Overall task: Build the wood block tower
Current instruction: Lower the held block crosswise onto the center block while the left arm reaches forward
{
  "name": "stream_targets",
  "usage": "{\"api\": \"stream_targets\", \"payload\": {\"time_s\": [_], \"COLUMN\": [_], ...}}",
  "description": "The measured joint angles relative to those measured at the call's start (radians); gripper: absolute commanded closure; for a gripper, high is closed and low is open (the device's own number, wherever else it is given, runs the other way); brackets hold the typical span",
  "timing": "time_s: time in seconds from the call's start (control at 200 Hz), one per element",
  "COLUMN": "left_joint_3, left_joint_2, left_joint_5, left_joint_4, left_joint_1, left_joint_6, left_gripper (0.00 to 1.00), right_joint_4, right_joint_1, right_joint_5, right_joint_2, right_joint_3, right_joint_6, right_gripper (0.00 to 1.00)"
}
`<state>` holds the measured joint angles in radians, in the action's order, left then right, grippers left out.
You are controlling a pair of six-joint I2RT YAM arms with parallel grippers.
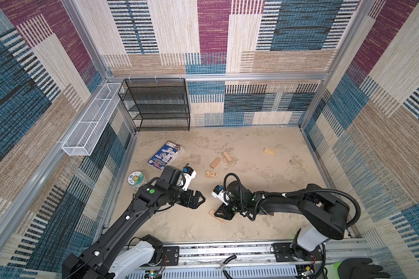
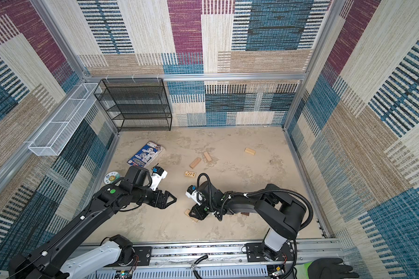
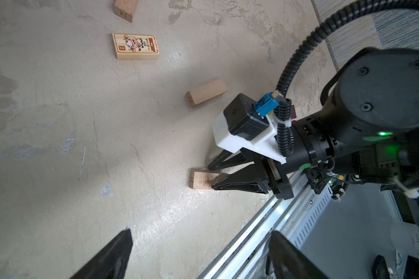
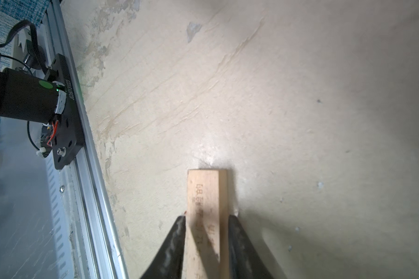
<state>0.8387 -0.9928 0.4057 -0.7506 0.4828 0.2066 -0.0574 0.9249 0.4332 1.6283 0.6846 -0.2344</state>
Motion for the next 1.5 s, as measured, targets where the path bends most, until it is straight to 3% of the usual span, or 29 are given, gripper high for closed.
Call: {"api": "stream_targets", "payload": {"time_s": [0.331,0.426,0.571,0.937,1.042,1.257,1.503], "left_joint_3": [-0.002,-0.002,-0.002,-0.001,-0.001,0.0,0.003], "left_joint_2": [-0.027,-0.03,-0.033,-0.033,-0.033,-0.033,-0.033], "left_joint_5": [-0.018,-0.034,-0.043,-0.088,-0.089,-0.114,-0.119], "left_joint_4": [0.003,0.002,0.002,-0.007,-0.01,-0.018,-0.024], "left_joint_1": [0.0,0.0,0.0,0.0,0.0,0.0,0.0], "left_joint_6": [0.003,0.003,0.003,0.004,0.004,0.007,0.008], "left_gripper": [0.07,0.07,0.07,0.07,0.07,0.07,0.08], "right_joint_4": [0.011,0.032,0.103,0.259,0.275,0.302,0.34], "right_joint_1": [0.005,0.029,0.092,0.201,0.208,0.214,0.216], "right_joint_5": [-0.036,-0.087,-0.189,-0.401,-0.423,-0.444,-0.471], "right_joint_2": [-0.044,-0.094,-0.135,-0.016,0.014,0.044,0.01], "right_joint_3": [0.001,0.001,0.023,0.122,0.146,0.172,0.175], "right_joint_6": [0.012,0.01,-0.014,-0.093,-0.094,-0.094,-0.104], "right_gripper": [0.57,0.51,0.49,0.49,0.52,0.72,0.82]}}
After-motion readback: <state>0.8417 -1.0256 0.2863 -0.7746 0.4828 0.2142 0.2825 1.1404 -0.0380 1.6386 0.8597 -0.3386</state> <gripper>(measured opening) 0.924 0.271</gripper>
